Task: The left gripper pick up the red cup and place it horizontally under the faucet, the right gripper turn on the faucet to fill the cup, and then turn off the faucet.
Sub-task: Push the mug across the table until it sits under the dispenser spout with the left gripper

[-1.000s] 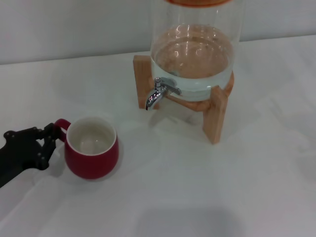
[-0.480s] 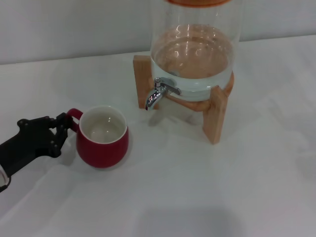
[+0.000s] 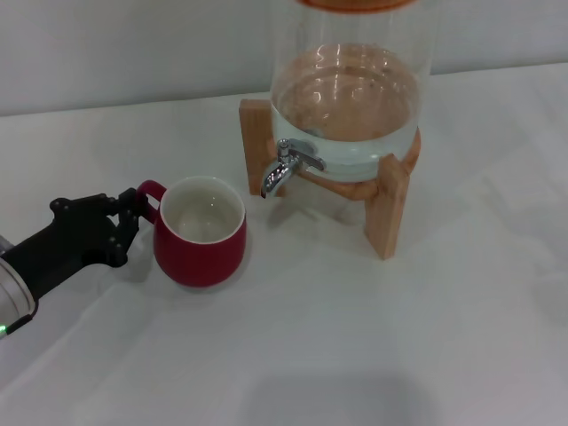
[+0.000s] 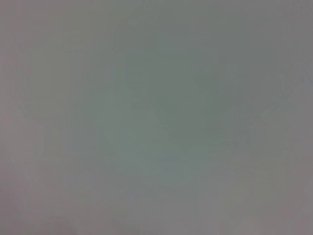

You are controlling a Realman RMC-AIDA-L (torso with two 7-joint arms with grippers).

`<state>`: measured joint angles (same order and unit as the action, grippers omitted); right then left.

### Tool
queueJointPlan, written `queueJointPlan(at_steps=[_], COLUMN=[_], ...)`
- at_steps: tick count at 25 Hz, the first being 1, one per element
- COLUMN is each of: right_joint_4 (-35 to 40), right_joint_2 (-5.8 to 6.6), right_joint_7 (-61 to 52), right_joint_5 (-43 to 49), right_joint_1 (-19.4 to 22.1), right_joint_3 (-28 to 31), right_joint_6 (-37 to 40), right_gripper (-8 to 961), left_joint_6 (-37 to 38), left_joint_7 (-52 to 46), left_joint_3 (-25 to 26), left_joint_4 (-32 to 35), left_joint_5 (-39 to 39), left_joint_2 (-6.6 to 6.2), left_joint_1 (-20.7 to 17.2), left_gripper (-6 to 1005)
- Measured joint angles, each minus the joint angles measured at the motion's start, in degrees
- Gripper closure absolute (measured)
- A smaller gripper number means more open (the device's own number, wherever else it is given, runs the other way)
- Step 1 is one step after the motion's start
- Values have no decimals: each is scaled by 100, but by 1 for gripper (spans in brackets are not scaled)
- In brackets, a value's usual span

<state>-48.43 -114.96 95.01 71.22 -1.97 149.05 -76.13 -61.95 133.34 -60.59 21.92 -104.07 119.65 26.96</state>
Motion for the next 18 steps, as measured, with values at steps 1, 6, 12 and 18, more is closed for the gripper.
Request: queueJointPlan(at_steps=[1, 6, 12, 18], right_joint_4=[1, 8, 33, 54], right_joint_2=[0, 0, 0, 0], right_joint_7=[0, 0, 0, 3], right_joint_5=[0, 3, 8, 2], right_joint_1=[0, 1, -11, 2], right_joint_3=[0, 0, 1, 14], right_joint_6=[-2, -10, -47, -60], right_gripper=[230, 230, 230, 230], left_joint_6=[4, 9, 25, 56], left_joint_7=[0, 12, 61, 61], left_joint_3=[-1, -4, -6, -5], left_joint_4=[-20, -196, -356, -433], left_joint_5=[-16, -57, -57, -58], left_joint_2=[0, 5, 6, 5], left_joint_1=[15, 131, 254, 307], left_gripper=[900, 900, 901, 901])
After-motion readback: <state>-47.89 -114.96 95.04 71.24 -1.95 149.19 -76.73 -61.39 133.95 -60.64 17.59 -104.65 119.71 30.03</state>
